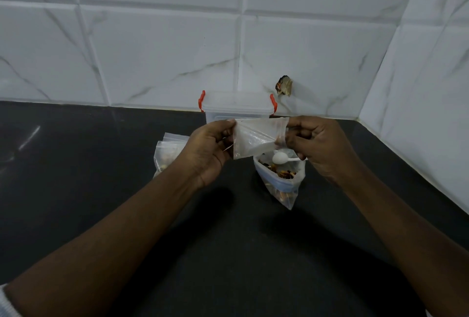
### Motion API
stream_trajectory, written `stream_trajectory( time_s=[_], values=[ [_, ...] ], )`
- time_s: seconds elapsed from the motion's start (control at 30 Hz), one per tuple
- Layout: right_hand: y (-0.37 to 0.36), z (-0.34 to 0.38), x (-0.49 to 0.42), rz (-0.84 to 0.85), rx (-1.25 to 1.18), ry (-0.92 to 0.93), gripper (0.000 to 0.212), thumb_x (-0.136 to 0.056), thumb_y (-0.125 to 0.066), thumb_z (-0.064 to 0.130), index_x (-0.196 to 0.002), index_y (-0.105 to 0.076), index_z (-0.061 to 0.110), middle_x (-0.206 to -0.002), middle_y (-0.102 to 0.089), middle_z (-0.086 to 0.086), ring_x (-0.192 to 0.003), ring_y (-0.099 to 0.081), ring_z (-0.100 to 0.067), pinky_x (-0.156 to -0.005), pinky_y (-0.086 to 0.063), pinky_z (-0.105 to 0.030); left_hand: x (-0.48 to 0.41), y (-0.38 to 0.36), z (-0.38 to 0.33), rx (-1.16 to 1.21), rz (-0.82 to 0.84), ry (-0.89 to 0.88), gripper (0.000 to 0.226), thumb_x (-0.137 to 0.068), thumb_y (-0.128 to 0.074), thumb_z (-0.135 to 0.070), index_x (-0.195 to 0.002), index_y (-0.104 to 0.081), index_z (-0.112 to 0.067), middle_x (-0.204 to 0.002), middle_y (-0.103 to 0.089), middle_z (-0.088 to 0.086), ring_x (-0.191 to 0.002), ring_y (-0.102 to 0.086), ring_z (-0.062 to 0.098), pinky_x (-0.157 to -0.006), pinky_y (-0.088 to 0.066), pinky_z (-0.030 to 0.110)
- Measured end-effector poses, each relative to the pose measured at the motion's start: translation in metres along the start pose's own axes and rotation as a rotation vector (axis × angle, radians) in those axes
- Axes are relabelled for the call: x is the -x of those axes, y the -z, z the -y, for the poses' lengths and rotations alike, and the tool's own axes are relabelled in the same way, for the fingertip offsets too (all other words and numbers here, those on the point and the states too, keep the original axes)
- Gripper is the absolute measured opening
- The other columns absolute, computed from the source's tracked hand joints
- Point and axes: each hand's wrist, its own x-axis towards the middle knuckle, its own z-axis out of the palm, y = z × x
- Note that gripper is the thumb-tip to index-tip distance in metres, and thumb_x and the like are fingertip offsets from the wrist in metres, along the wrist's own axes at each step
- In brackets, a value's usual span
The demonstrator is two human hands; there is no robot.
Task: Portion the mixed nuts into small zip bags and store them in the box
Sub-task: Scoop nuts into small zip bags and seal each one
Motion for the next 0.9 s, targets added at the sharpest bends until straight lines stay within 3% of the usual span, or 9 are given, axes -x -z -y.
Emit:
stream_trajectory(
  time_s=[0.1, 0.27, 0.37, 0.5, 0.57, 0.63, 0.73, 0.83, 0.9],
  values=[
    [0.001, 0.0, -0.001, -0.021, -0.002, -0.003, 0.026, -0.088, -0.076, 0.003, -0.106, -0.078, 0.022, -0.087, -0.079, -0.014, -0.07, -0.067, -0.016, -0.052, -0.045, -0.019, 0.002, 0.001, -0.002, 0.008, 0.051, 0.029, 0.009, -0.095, -0.062, -0.012, -0.102, -0.066, -0.008, -0.089, -0.069, 0.006, -0.086, -0.069, 0.02, -0.071, -0.061, 0.036],
    [0.007, 0.003, -0.001, -0.076, 0.038, -0.004, 0.025, -0.089, -0.075, 0.002, -0.11, -0.076, 0.016, -0.084, -0.079, -0.004, -0.062, -0.066, -0.001, -0.054, -0.048, -0.016, 0.003, 0.001, -0.002, -0.043, 0.071, 0.068, 0.043, -0.087, -0.061, 0.006, -0.128, -0.055, -0.008, -0.127, -0.063, 0.017, -0.107, -0.066, 0.032, -0.075, -0.06, 0.033],
    [0.01, 0.001, -0.002, -0.086, 0.046, -0.013, 0.026, -0.089, -0.074, 0.001, -0.111, -0.076, 0.014, -0.083, -0.078, -0.003, -0.058, -0.064, 0.0, -0.052, -0.048, -0.018, 0.003, -0.001, -0.002, -0.036, 0.043, 0.015, 0.045, -0.085, -0.059, 0.017, -0.117, -0.054, -0.013, -0.117, -0.065, 0.016, -0.097, -0.069, 0.028, -0.07, -0.06, 0.031],
    [0.005, -0.002, -0.001, -0.098, 0.065, -0.012, 0.027, -0.089, -0.077, 0.004, -0.112, -0.075, 0.017, -0.086, -0.08, 0.002, -0.067, -0.069, -0.001, -0.056, -0.049, -0.016, 0.006, -0.005, -0.002, -0.089, 0.002, -0.077, 0.029, -0.088, -0.057, 0.009, -0.106, -0.056, -0.014, -0.101, -0.064, 0.008, -0.085, -0.064, 0.021, -0.07, -0.057, 0.032],
    [0.002, -0.006, -0.002, -0.108, 0.077, -0.012, 0.027, -0.088, -0.079, 0.007, -0.112, -0.076, 0.018, -0.089, -0.08, 0.0, -0.076, -0.075, -0.014, -0.061, -0.055, -0.022, 0.011, -0.003, 0.0, -0.416, -0.011, -0.308, 0.031, -0.087, -0.059, -0.006, -0.115, -0.054, -0.019, -0.112, -0.059, 0.004, -0.095, -0.058, 0.019, -0.075, -0.05, 0.031],
    [-0.002, -0.01, -0.001, -0.113, 0.092, -0.005, 0.027, -0.087, -0.081, 0.011, -0.113, -0.077, 0.019, -0.093, -0.08, -0.005, -0.087, -0.075, -0.033, -0.07, -0.063, -0.039, 0.014, 0.003, 0.002, -0.955, 0.057, -0.683, 0.057, -0.079, -0.066, -0.024, -0.132, -0.045, -0.031, -0.136, -0.045, -0.002, -0.12, -0.048, 0.017, -0.091, -0.045, 0.034],
    [-0.012, -0.008, 0.003, -0.068, 0.042, -0.017, 0.03, -0.088, -0.081, 0.012, -0.117, -0.076, 0.015, -0.095, -0.08, -0.003, -0.089, -0.077, -0.025, -0.069, -0.062, -0.041, 0.016, 0.002, 0.013, -1.549, 0.137, -1.005, 0.079, -0.078, -0.071, -0.046, -0.147, -0.034, -0.038, -0.158, -0.026, -0.008, -0.148, -0.022, 0.02, -0.11, -0.026, 0.046],
    [-0.025, -0.004, 0.007, -0.021, 0.055, -0.026, 0.024, -0.089, -0.079, 0.01, -0.112, -0.076, 0.015, -0.087, -0.079, -0.004, -0.082, -0.077, -0.027, -0.07, -0.064, -0.048, 0.013, -0.003, 0.025, -1.661, 0.123, -1.004, 0.085, -0.079, -0.064, -0.056, -0.153, -0.031, -0.032, -0.162, -0.027, -0.004, -0.153, -0.015, 0.021, -0.117, -0.019, 0.052],
    [-0.031, -0.003, 0.008, 0.022, 0.1, 0.0, 0.02, -0.09, -0.078, 0.012, -0.11, -0.077, 0.015, -0.087, -0.078, -0.007, -0.081, -0.074, -0.039, -0.074, -0.061, -0.057, 0.009, -0.003, 0.028, -1.664, 0.095, -1.016, 0.075, -0.079, -0.062, -0.055, -0.146, -0.042, -0.027, -0.151, -0.044, -0.004, -0.147, -0.03, 0.021, -0.117, -0.018, 0.055]
  ],
)
